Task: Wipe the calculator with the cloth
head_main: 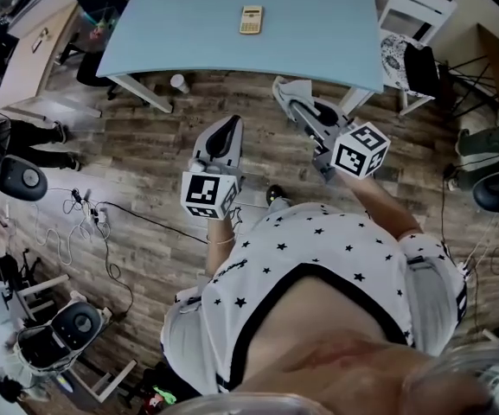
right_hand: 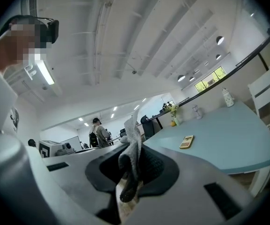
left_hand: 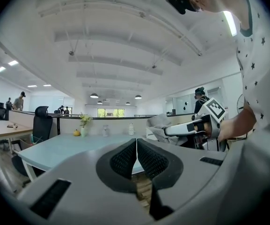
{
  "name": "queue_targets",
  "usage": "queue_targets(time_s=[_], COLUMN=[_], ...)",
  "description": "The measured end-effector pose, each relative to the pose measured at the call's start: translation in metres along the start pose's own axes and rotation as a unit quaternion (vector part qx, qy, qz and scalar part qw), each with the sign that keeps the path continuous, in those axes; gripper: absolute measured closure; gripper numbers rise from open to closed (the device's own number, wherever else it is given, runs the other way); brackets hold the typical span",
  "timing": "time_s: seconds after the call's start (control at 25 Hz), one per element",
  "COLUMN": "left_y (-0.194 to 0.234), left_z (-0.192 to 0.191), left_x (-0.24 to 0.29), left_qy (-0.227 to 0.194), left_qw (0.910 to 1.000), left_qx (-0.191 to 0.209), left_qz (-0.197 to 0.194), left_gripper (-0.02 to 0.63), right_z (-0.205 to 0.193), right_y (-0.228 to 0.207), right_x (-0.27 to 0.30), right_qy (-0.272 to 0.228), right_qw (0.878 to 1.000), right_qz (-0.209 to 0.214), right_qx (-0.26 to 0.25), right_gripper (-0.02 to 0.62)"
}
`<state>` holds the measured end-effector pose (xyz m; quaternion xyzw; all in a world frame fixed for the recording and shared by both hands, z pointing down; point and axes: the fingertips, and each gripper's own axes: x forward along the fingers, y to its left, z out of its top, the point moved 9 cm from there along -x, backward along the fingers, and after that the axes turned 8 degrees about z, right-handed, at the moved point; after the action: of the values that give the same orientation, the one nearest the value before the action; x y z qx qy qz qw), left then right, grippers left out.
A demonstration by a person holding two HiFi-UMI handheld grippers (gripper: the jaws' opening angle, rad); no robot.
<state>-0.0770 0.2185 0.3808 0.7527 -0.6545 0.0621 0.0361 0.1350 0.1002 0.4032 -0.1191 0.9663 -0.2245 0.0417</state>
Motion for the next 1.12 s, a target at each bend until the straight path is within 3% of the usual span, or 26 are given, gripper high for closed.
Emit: queue_targets(time_s=[0.44, 0.8, 1.12], left_y=[0.055, 0.069, 0.098], left_z=[-0.002, -0.008, -0.004], left_x=[0.022, 0.041, 0.071], left_qy=[-0.003, -0.003, 0.008], left_qw=[0.9998, 0.9996, 0.9999], left_qx=[0.006, -0.005, 0.004], left_qz=[-0.017, -0.029, 0.015], left_gripper=[0.575, 0.575, 0.575], right_z=[0.000, -0.005, 0.005], right_y=[-0.013, -0.032, -0.075], right_x=[0.050, 0.065, 0.105], right_qy=[-0.008, -0.002, 0.002], right_qw=[1.000, 0.999, 0.999], right_qz=[-0.026, -0.036, -0.008], right_qx=[0.005, 0.023, 0.034], right_gripper=[0.552, 0.552, 0.552])
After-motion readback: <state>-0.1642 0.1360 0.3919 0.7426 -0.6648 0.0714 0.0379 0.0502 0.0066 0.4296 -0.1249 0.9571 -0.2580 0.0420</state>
